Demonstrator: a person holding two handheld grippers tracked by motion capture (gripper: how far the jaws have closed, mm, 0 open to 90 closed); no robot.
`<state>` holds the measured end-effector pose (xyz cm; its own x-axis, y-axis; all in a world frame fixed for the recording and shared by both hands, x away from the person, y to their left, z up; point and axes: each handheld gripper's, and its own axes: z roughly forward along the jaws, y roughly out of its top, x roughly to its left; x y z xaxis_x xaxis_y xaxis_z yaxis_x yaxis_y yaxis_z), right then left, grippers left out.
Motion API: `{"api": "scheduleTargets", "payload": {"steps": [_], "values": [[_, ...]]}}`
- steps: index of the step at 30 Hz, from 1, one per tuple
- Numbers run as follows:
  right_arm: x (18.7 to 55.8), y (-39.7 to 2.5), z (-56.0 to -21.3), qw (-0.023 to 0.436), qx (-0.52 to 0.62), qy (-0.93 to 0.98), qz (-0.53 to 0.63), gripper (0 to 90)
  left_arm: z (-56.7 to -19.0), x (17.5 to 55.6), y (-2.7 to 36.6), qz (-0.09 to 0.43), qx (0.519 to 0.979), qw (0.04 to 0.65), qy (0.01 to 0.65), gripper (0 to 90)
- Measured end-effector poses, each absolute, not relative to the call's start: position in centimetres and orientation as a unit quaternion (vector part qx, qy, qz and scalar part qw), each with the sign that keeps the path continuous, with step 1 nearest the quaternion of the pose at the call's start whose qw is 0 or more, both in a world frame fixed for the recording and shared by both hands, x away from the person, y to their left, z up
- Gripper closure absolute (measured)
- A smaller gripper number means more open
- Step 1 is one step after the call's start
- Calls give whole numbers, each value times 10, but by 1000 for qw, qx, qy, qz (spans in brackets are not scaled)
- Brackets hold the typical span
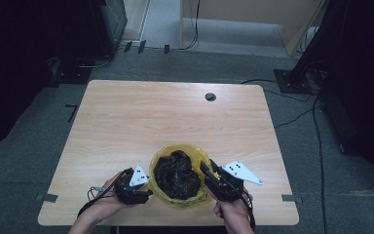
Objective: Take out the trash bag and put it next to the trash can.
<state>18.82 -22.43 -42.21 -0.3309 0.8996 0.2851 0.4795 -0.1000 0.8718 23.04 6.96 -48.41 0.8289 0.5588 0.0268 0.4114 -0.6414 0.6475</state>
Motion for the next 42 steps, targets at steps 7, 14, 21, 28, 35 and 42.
{"api": "scheduleTargets", "payload": {"steps": [7, 14, 21, 28, 35, 42], "values": [[186, -221, -423, 213, 543, 631, 510, 711, -462, 229, 81, 126, 880, 371, 269, 759], [184, -216, -423, 225, 542, 631, 507, 710, -426, 226, 104, 142, 835, 450, 283, 841], [183, -209, -422, 234, 543, 633, 499, 706, -400, 214, 104, 173, 798, 503, 284, 863], [184, -203, -420, 252, 537, 643, 486, 707, -388, 205, 93, 186, 761, 551, 288, 873], [185, -198, -420, 255, 534, 645, 484, 717, -393, 195, 70, 210, 739, 585, 262, 870], [185, -192, -419, 250, 519, 660, 483, 701, -408, 196, 55, 215, 758, 556, 263, 847]]}}
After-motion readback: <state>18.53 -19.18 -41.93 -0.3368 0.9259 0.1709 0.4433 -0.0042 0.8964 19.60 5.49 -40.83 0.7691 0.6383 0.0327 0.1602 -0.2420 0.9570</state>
